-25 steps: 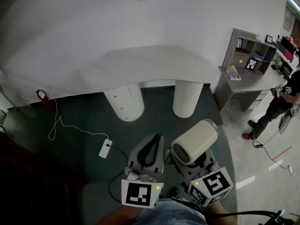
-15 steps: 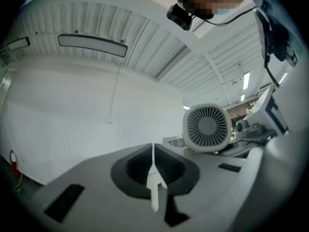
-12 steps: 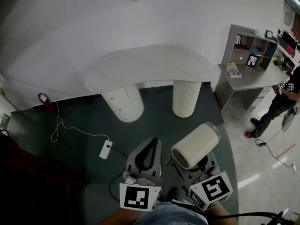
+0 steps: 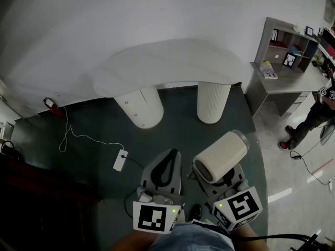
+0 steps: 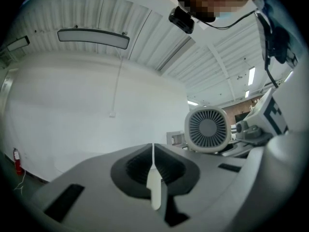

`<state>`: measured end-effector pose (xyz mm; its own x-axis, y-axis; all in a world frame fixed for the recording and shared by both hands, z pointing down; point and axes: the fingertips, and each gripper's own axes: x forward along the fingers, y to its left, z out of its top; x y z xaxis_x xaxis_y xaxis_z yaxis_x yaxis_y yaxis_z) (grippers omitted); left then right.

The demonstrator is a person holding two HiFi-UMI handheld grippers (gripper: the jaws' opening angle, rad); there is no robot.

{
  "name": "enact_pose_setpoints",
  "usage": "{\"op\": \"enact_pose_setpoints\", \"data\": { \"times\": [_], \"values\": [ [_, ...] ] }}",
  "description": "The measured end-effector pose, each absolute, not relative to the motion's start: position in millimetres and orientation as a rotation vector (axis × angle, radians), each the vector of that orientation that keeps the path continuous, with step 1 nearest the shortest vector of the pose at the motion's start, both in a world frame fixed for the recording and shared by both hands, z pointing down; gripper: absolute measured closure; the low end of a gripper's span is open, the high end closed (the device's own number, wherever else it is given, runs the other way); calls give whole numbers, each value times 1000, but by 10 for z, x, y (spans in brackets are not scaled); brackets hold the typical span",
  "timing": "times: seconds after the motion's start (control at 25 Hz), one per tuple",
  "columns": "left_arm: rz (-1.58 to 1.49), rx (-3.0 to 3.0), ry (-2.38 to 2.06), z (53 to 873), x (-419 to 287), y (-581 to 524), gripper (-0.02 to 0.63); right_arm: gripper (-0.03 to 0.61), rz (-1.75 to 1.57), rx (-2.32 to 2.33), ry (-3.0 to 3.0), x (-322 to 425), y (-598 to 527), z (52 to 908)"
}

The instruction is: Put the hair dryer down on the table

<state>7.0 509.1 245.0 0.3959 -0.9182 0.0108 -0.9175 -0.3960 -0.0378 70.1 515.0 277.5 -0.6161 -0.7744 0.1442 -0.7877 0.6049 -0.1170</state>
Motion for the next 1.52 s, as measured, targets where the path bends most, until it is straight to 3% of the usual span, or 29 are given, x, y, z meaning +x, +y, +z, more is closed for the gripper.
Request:
{"op": "enact_pose_setpoints", "data": {
  "times": [1.08,1.52],
  "values": [
    [121,-2636,1639,2262,-882,3226,597,359,127,1387,-2732,-323,3334,2500],
    [56,-2664,1657,2448,-829,2977,597,360,161,1407,-2722,-217,3074,2589]
  ]
}}
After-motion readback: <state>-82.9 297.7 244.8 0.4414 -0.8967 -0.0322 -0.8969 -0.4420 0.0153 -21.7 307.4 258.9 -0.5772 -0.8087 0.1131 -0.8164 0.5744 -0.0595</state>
